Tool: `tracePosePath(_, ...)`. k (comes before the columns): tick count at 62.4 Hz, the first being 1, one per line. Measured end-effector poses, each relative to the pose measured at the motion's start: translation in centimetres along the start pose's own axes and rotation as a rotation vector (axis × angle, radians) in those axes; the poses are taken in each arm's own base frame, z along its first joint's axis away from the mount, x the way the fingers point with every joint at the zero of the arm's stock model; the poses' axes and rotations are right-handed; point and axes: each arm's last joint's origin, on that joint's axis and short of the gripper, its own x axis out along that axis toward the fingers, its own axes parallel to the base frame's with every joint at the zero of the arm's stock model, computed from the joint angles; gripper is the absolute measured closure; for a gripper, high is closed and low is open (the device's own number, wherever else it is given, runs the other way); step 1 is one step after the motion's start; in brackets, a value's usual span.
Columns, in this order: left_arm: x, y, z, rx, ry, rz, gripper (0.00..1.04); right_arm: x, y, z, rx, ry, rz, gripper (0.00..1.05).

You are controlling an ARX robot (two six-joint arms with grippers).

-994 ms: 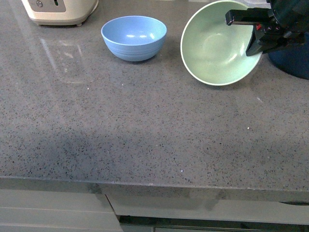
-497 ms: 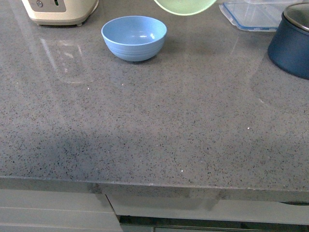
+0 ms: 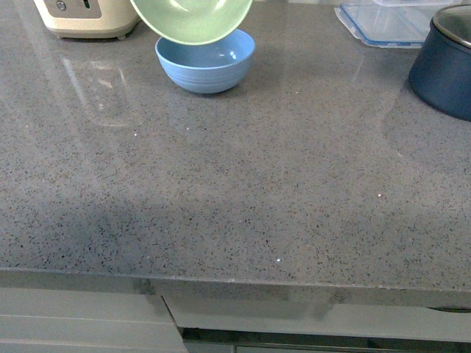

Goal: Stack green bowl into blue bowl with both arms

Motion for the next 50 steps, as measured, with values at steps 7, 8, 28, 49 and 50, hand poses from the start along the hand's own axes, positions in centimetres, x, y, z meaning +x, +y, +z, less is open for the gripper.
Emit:
tracePosePath(7,0.0,0.0,0.0,0.0,0.0,0.0,0.07,0.4,0.5,-0.2,-0.005,0.007,0.007,1.04)
tracePosePath(8,0.0,0.0,0.0,0.0,0.0,0.0,0.07,0.4,0.5,-0.2,-0.006,0.008,0.007,1.04)
tracePosePath(28,0.0,0.0,0.0,0.0,0.0,0.0,0.07,2.4,0.0,-1.0,0.006,0.04,0.001,1.04)
tracePosePath(49,0.0,0.0,0.0,0.0,0.0,0.0,0.07,3.7,-0.5,-1.3,0.022,0.053,-0.005,1.04)
tracePosePath(50,0.0,0.0,0.0,0.0,0.0,0.0,0.07,3.7,-0.5,-1.3,0.023,0.052,-0.005,1.04)
